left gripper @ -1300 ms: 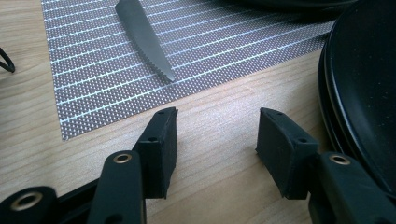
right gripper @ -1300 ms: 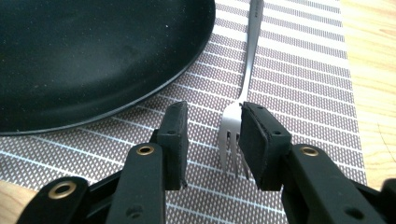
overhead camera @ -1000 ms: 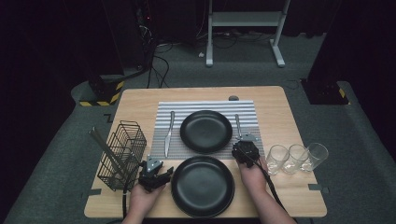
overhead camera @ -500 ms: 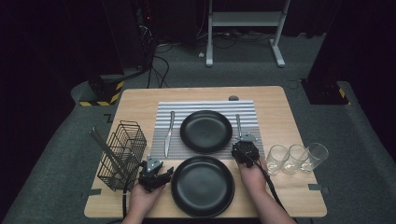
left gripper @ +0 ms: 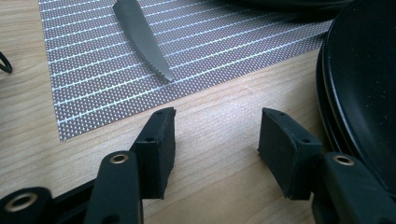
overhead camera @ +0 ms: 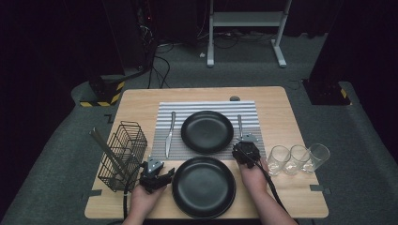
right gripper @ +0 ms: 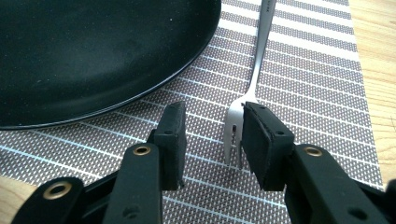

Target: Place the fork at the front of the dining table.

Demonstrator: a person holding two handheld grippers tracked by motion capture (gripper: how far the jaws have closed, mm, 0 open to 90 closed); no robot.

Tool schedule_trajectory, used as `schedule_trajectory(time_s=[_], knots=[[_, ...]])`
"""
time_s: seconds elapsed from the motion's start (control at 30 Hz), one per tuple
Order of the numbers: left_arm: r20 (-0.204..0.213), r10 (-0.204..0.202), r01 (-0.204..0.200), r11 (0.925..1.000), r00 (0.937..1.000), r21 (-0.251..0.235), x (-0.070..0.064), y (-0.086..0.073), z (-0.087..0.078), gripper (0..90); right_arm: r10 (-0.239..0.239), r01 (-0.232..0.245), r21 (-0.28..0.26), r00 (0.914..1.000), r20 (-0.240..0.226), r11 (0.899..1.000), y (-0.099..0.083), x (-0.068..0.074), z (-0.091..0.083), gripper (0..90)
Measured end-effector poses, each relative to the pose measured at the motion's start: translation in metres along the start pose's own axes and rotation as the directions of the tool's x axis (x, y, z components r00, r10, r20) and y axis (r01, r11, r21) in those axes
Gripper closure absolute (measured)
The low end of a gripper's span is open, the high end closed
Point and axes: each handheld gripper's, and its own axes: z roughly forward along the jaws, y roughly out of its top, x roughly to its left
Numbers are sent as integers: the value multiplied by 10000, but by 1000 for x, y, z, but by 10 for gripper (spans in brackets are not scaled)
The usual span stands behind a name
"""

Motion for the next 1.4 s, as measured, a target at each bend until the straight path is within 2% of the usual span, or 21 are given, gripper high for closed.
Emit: schedule_trajectory(time_s=[0.43, 0.63, 0.73, 1.2, 1.4], knots=[[-24, 79, -79, 10000, 10000, 19, -1, 0, 0, 438, -45, 45, 18, 10000, -16, 10000, 1, 1, 1, 597], [-54, 131, -131, 9999, 9999, 42, -2, 0, 1, 430, -99, 98, -272, 9999, -28, 9996, 3, 0, -5, 583], [-187, 236, -235, 9997, 9995, 77, -5, 0, 1, 418, -175, 170, -393, 9998, -115, 9991, 3, 0, -9, 570], [-435, 48, -44, 9999, 9990, 98, -4, 0, 1, 384, -570, 475, -1233, 9956, -745, 9912, -6, 4, -33, 556], [-669, -85, 94, 9999, 9977, 133, -3, -1, 0, 376, -699, 532, -1520, 9918, -1066, 9869, -11, 3, -44, 539]])
